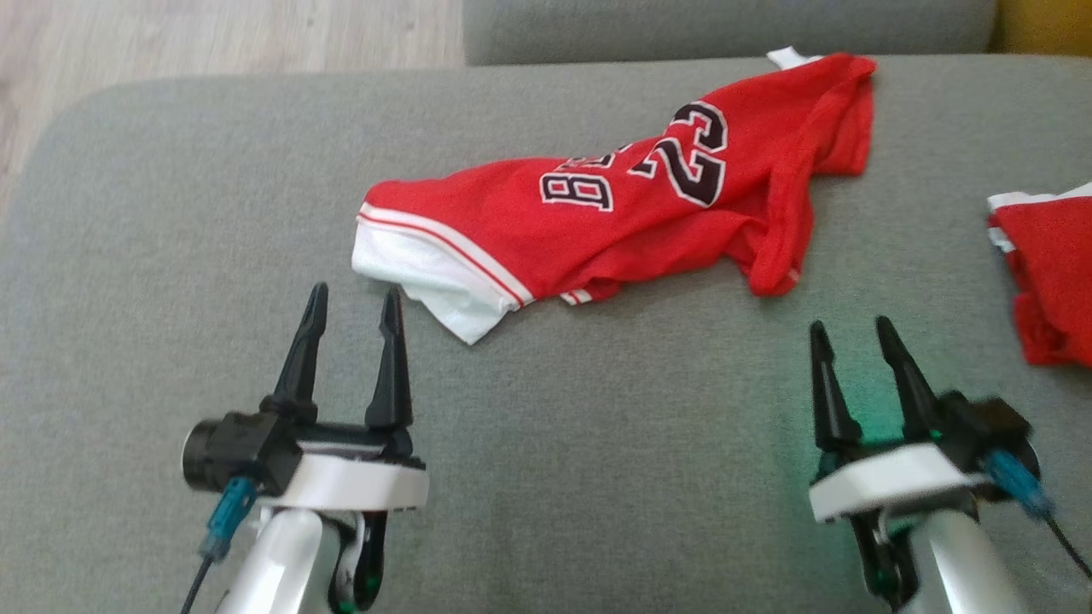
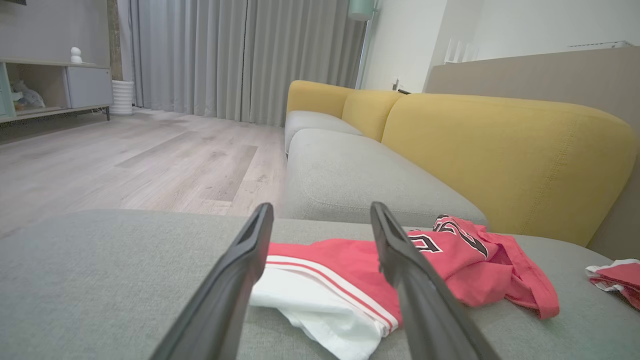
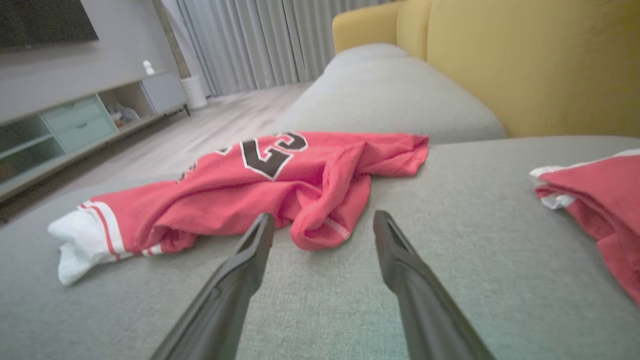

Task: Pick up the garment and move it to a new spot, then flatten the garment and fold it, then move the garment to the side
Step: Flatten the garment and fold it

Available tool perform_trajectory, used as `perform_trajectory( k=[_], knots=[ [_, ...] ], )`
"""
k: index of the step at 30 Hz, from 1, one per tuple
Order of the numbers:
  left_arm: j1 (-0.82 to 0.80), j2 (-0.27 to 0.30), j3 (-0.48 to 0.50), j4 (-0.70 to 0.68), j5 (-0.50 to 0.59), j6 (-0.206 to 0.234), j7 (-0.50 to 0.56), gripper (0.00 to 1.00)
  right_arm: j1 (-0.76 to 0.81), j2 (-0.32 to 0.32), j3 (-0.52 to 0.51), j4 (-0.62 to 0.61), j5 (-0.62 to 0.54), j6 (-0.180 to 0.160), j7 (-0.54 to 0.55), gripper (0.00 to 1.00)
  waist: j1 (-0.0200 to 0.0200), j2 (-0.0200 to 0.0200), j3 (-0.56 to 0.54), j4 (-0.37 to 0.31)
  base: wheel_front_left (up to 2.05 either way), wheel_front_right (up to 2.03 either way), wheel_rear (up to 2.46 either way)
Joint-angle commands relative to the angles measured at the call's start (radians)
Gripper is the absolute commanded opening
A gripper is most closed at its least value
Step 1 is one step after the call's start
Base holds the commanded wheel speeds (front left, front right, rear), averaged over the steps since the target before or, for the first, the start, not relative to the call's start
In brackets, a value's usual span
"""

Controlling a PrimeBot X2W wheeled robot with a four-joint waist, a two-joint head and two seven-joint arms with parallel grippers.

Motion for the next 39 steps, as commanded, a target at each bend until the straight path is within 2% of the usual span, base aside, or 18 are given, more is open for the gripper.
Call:
perform_trajectory(
  k=[1, 12, 22, 23, 24, 31, 39],
  knots=[
    [-0.048, 0.000, 0.040, -0.026, 0.011, -0.007, -0.005, 1.00, -0.058, -0.005, 0.028, -0.009, -0.018, 0.007, 0.006, 1.00, 0.0000, 0.0000, 0.019, 0.013, 0.00, 0.00, 0.00],
    [-0.081, -0.037, 0.071, 0.006, 0.046, -0.054, -0.005, 1.00, -0.263, -0.005, -0.009, 0.259, -0.170, 0.007, 0.116, 1.00, 0.0000, 0.0000, 0.075, 0.073, 0.00, 0.00, 0.00],
    [-0.091, -0.053, 0.095, 0.003, 0.063, -0.070, -0.005, 1.00, -0.385, -0.005, -0.089, 0.427, -0.254, 0.007, 0.080, 1.00, 0.0000, 0.0000, 0.106, 0.090, 0.00, 0.00, 0.00],
    [-0.092, -0.054, 0.096, 0.004, 0.065, -0.071, -0.005, 1.00, -0.396, -0.005, -0.094, 0.441, -0.255, 0.007, 0.073, 0.70, 0.0000, 0.0000, 0.108, 0.089, 0.00, 0.00, 0.00],
    [-0.094, -0.054, 0.097, 0.006, 0.067, -0.072, -0.005, 1.00, -0.405, -0.005, -0.098, 0.454, -0.257, 0.007, 0.064, 0.00, 0.0000, 0.0000, 0.109, 0.089, 0.00, 0.00, 0.00],
    [-0.084, -0.057, 0.123, 0.020, 0.077, -0.076, -0.005, 1.00, -0.422, -0.005, -0.083, 0.493, -0.208, 0.007, 0.007, 0.00, 0.0000, 0.0000, 0.071, 0.055, 0.00, 0.00, 0.00],
    [-0.047, -0.059, 0.140, 0.023, 0.081, -0.078, -0.005, 1.00, -0.325, -0.005, -0.015, 0.386, -0.109, 0.007, -0.009, 0.00, 0.0000, 0.0000, -0.010, -0.009, 0.00, 0.00, 0.00]
  ],
)
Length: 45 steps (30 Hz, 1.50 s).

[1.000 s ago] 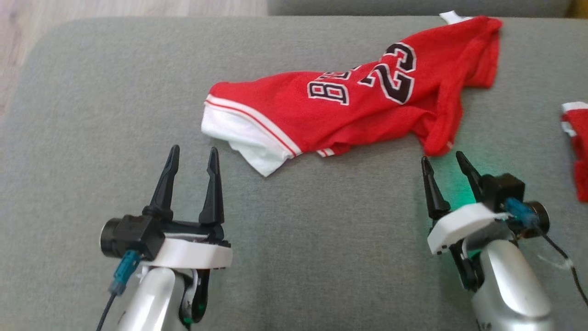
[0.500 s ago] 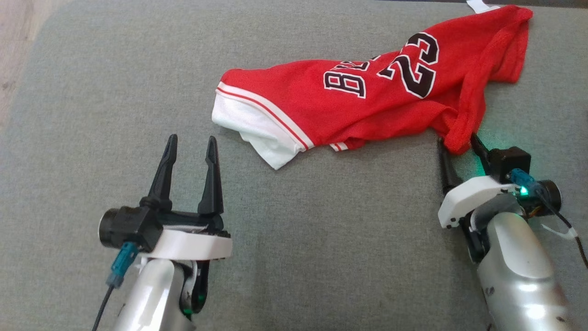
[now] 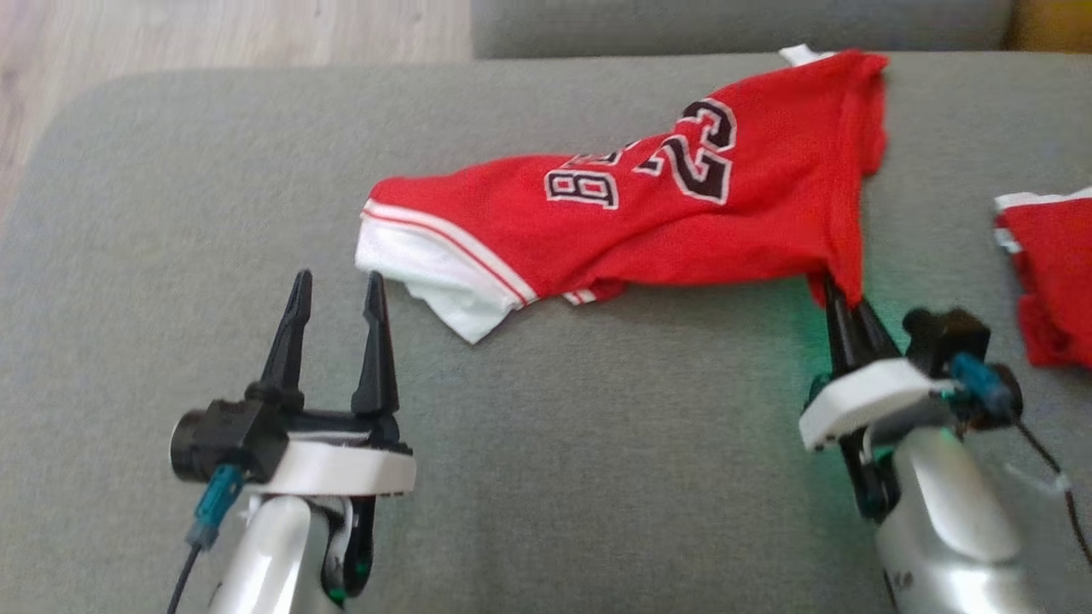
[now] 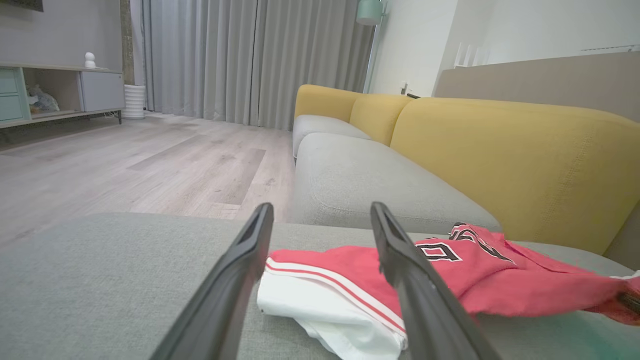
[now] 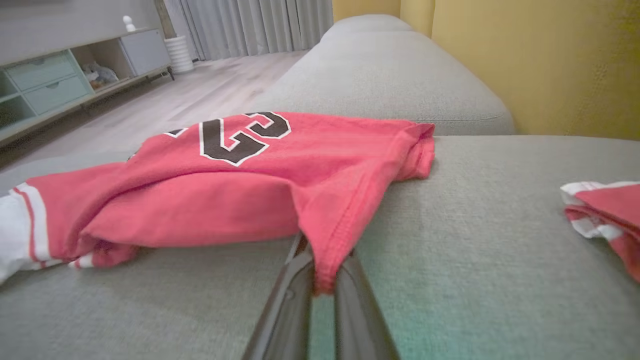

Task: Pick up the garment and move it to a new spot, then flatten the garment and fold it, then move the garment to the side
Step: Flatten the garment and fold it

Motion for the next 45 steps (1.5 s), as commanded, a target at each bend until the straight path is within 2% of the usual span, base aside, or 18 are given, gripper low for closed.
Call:
perform_trajectory(
  k=[1, 5, 10, 14, 16, 21, 27, 28, 29, 31, 32, 36, 41, 45],
  knots=[
    [-0.005, 0.004, 0.041, -0.029, 0.011, 0.001, -0.005, 1.00, 0.015, -0.001, 0.030, -0.046, 0.012, 0.007, -0.012, 0.00, 0.0001, 0.0000, -0.036, -0.035, 0.00, 0.00, 0.00],
    [0.023, 0.003, 0.047, -0.032, 0.012, 0.002, -0.005, 1.00, 0.101, -0.001, 0.035, -0.169, 0.039, 0.007, 0.024, 0.00, 0.0001, 0.0000, -0.073, -0.067, 0.00, 0.00, 0.00],
    [0.054, 0.003, 0.051, -0.038, 0.012, 0.003, -0.005, 1.00, 0.215, -0.001, 0.013, -0.393, 0.051, 0.007, 0.113, 0.00, 0.0001, 0.0000, -0.092, -0.085, 0.00, 0.00, 0.00],
    [0.057, 0.002, 0.043, -0.044, 0.010, -0.003, -0.005, 1.00, 0.276, -0.001, -0.038, -0.567, -0.023, 0.007, 0.216, 0.00, 0.0001, 0.0000, -0.081, -0.074, 0.00, 0.00, 0.00],
    [0.052, 0.002, 0.037, -0.046, 0.009, -0.005, -0.005, 1.00, 0.289, -0.001, -0.063, -0.615, -0.050, 0.007, 0.286, 0.00, 0.0001, 0.0000, -0.070, -0.062, 0.00, 0.00, 0.00],
    [0.031, 0.002, 0.016, -0.039, 0.006, -0.006, -0.005, 1.00, 0.255, -0.002, -0.118, -0.604, -0.158, 0.007, 0.413, 0.00, 0.0001, 0.0000, -0.046, -0.025, 0.00, 0.00, 0.00],
    [0.014, 0.002, 0.002, -0.027, 0.006, -0.005, -0.005, 1.00, 0.154, -0.041, -0.169, -0.426, -0.253, 0.007, 0.448, 0.00, 0.0001, 0.0000, -0.033, 0.014, 0.00, 0.00, 0.00],
    [0.014, 0.002, 0.003, -0.025, 0.006, -0.004, -0.005, 1.00, 0.136, -0.044, -0.179, -0.392, -0.265, 0.007, 0.445, 0.42, 0.0001, 0.0000, -0.032, 0.016, 0.00, 0.00, 0.00],
    [0.013, 0.002, 0.003, -0.024, 0.007, -0.005, -0.005, 1.00, 0.118, -0.049, -0.194, -0.358, -0.284, 0.007, 0.445, 1.00, 0.0001, 0.0000, -0.031, 0.019, 0.00, 0.00, 0.00],
    [0.012, 0.002, 0.002, -0.021, 0.008, -0.005, -0.005, 1.00, 0.090, -0.069, -0.212, -0.290, -0.345, 0.007, 0.455, 1.00, 0.0001, 0.0000, -0.029, 0.022, 0.00, 0.00, 0.00],
    [0.009, 0.002, 0.002, -0.018, 0.010, -0.006, -0.005, 1.00, 0.064, -0.072, -0.257, -0.248, -0.393, 0.007, 0.451, 1.00, 0.0001, 0.0000, -0.029, 0.024, 0.00, 0.00, 0.00],
    [0.002, 0.002, 0.014, -0.019, 0.011, -0.003, -0.005, 1.00, 0.026, -0.046, -0.351, -0.234, -0.452, 0.007, 0.412, 1.00, 0.0001, 0.0000, -0.032, 0.008, 0.00, 0.00, 0.00],
    [0.004, 0.002, 0.035, -0.023, 0.012, -0.001, -0.005, 1.00, 0.004, -0.012, -0.410, -0.286, -0.446, 0.007, 0.328, 1.00, 0.0001, 0.0000, -0.044, -0.033, 0.00, 0.00, 0.00],
    [0.006, 0.002, 0.050, -0.026, 0.014, -0.002, -0.005, 1.00, 0.005, -0.003, -0.398, -0.335, -0.386, 0.007, 0.270, 1.00, 0.0001, 0.0000, -0.051, -0.060, 0.00, 0.00, 0.00]
  ],
)
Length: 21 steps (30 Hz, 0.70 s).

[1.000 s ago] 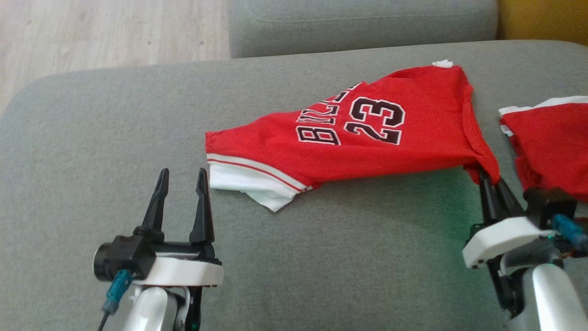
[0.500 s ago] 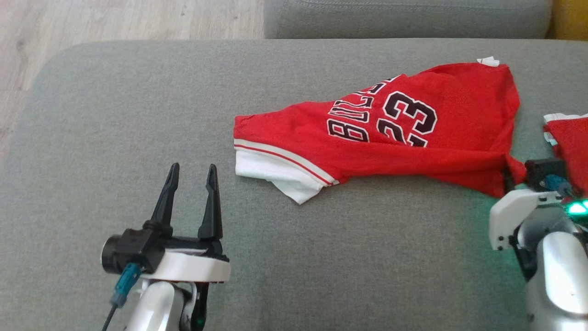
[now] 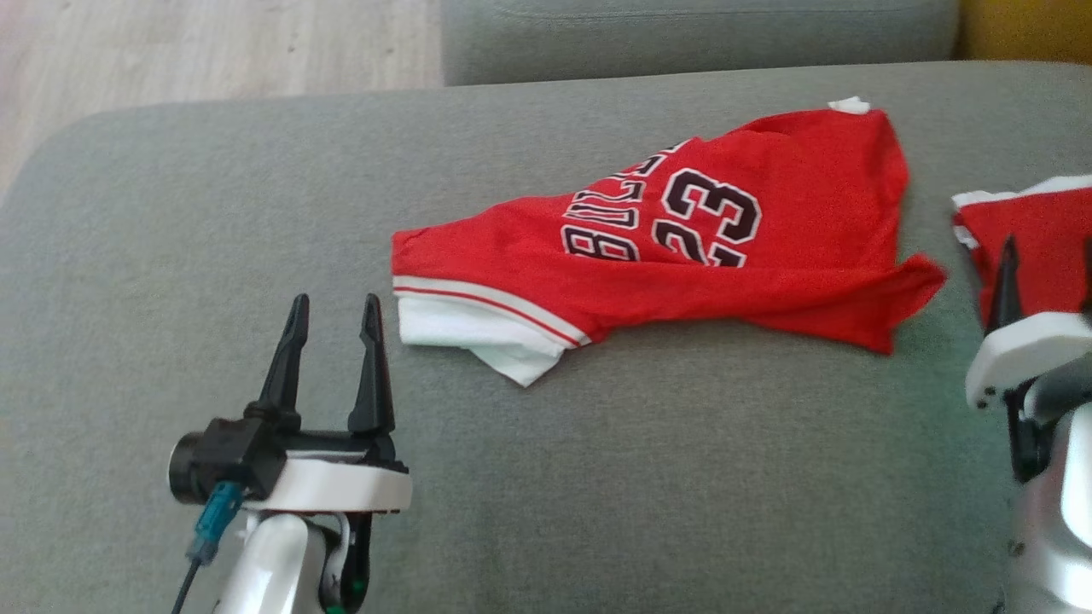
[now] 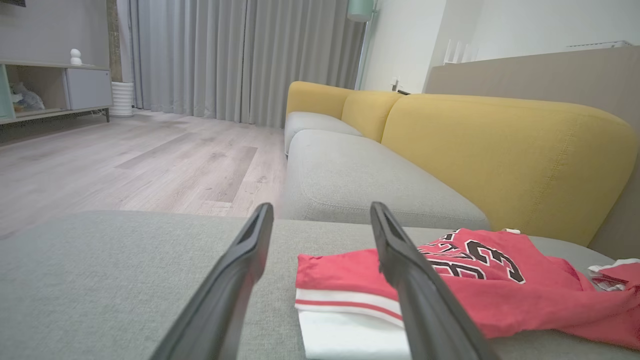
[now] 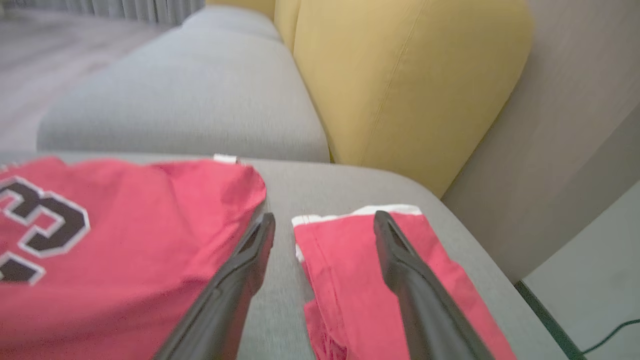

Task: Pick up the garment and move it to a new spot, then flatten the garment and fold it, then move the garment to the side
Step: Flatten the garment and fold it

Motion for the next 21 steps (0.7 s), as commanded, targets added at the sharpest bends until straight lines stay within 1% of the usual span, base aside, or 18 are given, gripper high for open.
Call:
perform_trajectory(
  k=[1, 5, 10, 13, 15, 21],
  knots=[
    [-0.037, 0.002, 0.040, -0.035, 0.009, 0.001, -0.005, 1.00, -0.034, -0.003, 0.040, -0.052, 0.052, 0.007, -0.026, 1.00, -0.0001, 0.0000, -0.009, -0.021, 0.00, 0.00, 0.00],
    [-0.034, 0.002, 0.052, -0.034, 0.010, -0.001, -0.005, 1.00, 0.030, -0.002, 0.142, -0.132, 0.250, 0.007, -0.106, 1.00, -0.0001, 0.0000, -0.018, -0.047, 0.00, 0.00, 0.00],
    [-0.026, 0.002, 0.059, -0.024, 0.011, -0.006, -0.005, 1.00, 0.183, -0.002, 0.267, -0.222, 0.464, 0.007, -0.221, 1.00, -0.0001, 0.0000, -0.023, -0.068, 0.00, 0.00, 0.00],
    [-0.020, 0.002, 0.063, -0.011, 0.012, -0.010, -0.005, 1.00, 0.264, -0.002, 0.317, -0.234, 0.533, 0.007, -0.271, 1.00, -0.0001, 0.0000, -0.021, -0.076, 0.00, 0.00, 0.00],
    [-0.019, 0.002, 0.065, -0.002, 0.016, -0.013, -0.005, 1.00, 0.296, -0.002, 0.350, -0.236, 0.554, 0.007, -0.287, 1.00, -0.0001, 0.0000, -0.018, -0.080, 0.00, 0.00, 0.00],
    [-0.031, 0.002, 0.075, 0.022, 0.032, -0.025, -0.005, 1.00, 0.296, -0.002, 0.357, -0.262, 0.576, 0.007, -0.297, 1.00, -0.0001, 0.0000, -0.003, -0.087, 0.00, 0.00, 0.00]
  ],
)
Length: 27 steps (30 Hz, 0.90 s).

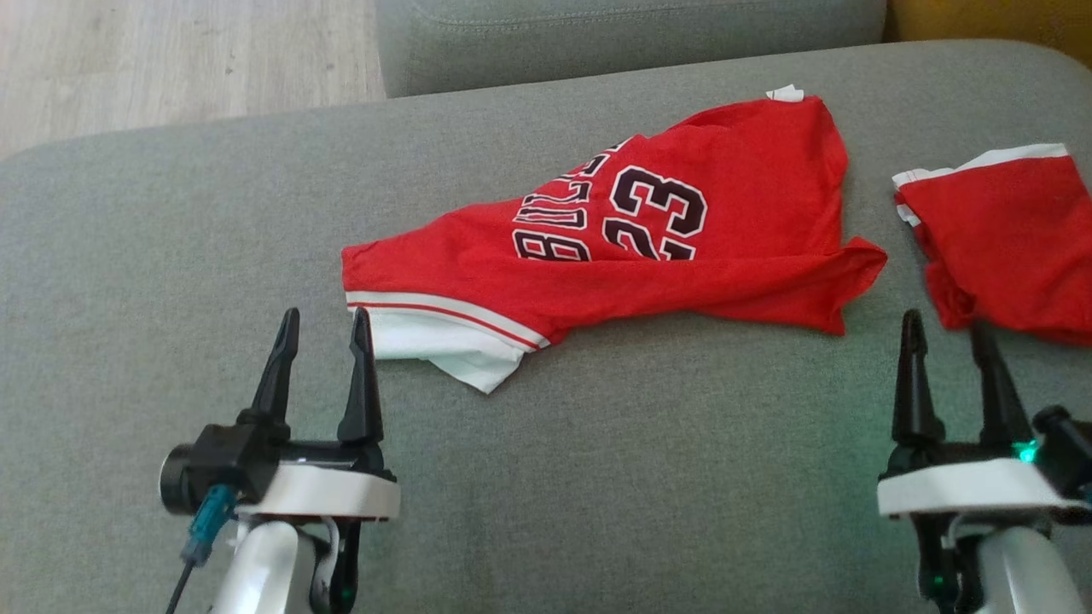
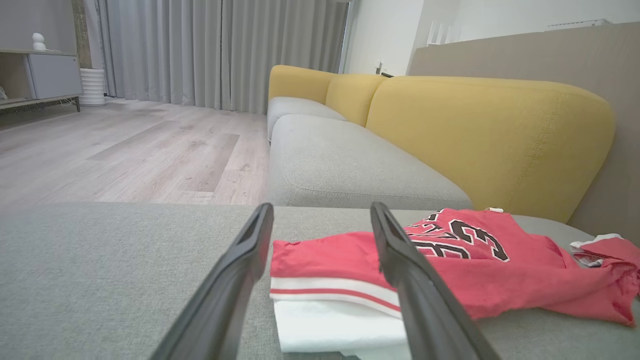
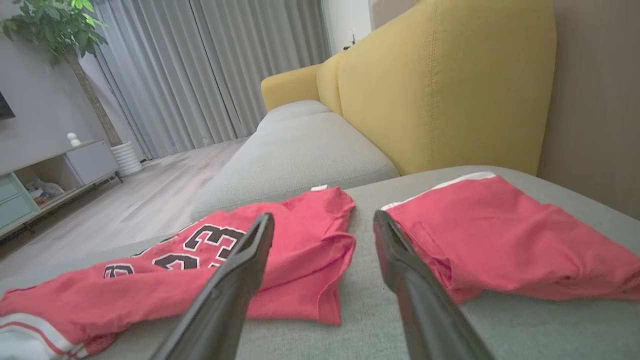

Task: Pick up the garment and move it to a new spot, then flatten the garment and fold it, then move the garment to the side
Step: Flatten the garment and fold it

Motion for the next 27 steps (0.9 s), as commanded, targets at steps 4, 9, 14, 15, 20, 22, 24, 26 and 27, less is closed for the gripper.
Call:
perform_trajectory(
  k=[4, 9, 14, 15, 20, 22, 24, 26, 27],
  knots=[
    [-0.046, 0.012, 0.033, 0.013, 0.028, -0.010, -0.005, 1.00, -0.048, -0.006, 0.015, -0.060, 0.009, 0.007, -0.013, 1.00, 0.0000, 0.0000, 0.011, 0.000, 0.00, 0.00, 0.00],
    [-0.077, 0.046, -0.001, 0.118, 0.058, -0.023, 0.042, 1.00, -0.046, -0.006, 0.016, -0.068, 0.017, 0.007, -0.014, 1.00, 0.0000, 0.0000, 0.028, 0.002, 0.00, 0.00, 0.00],
    [-0.115, 0.081, -0.024, 0.192, 0.082, -0.029, 0.099, 1.00, -0.044, -0.006, 0.026, -0.068, 0.027, 0.007, -0.014, 1.00, 0.0000, 0.0000, 0.047, 0.007, 0.00, 0.00, 0.00],
    [-0.124, 0.089, -0.029, 0.205, 0.089, -0.029, 0.110, 1.00, -0.045, -0.006, 0.028, -0.068, 0.028, 0.007, -0.014, 1.00, 0.0000, 0.0000, 0.051, 0.007, 0.00, 0.00, 0.00],
    [-0.165, 0.110, -0.044, 0.258, 0.088, -0.043, 0.154, 1.00, -0.054, -0.006, 0.030, -0.070, 0.026, 0.007, -0.014, 1.00, 0.0000, 0.0000, 0.073, 0.005, 0.00, 0.00, 0.00],
    [-0.175, 0.114, -0.048, 0.269, 0.088, -0.046, 0.162, 1.00, -0.057, -0.006, 0.030, -0.070, 0.026, 0.007, -0.014, 1.00, 0.0000, 0.0000, 0.078, 0.003, 0.00, 0.00, 0.00],
    [-0.195, 0.120, -0.054, 0.288, 0.084, -0.052, 0.173, 1.00, -0.061, -0.006, 0.030, -0.071, 0.024, 0.007, -0.014, 1.00, 0.0000, 0.0000, 0.090, 0.000, 0.00, 0.00, 0.00],
    [-0.216, 0.125, -0.063, 0.307, 0.078, -0.060, 0.180, 1.00, -0.066, -0.006, 0.031, -0.070, 0.022, 0.007, -0.014, 1.00, 0.0000, 0.0000, 0.102, -0.005, 0.00, 0.00, 0.00],
    [-0.226, 0.125, -0.066, 0.316, 0.071, -0.063, 0.182, 1.00, -0.069, -0.006, 0.030, -0.070, 0.021, 0.007, -0.014, 1.00, 0.0000, 0.0000, 0.107, -0.007, 0.00, 0.00, 0.00]
  ],
)
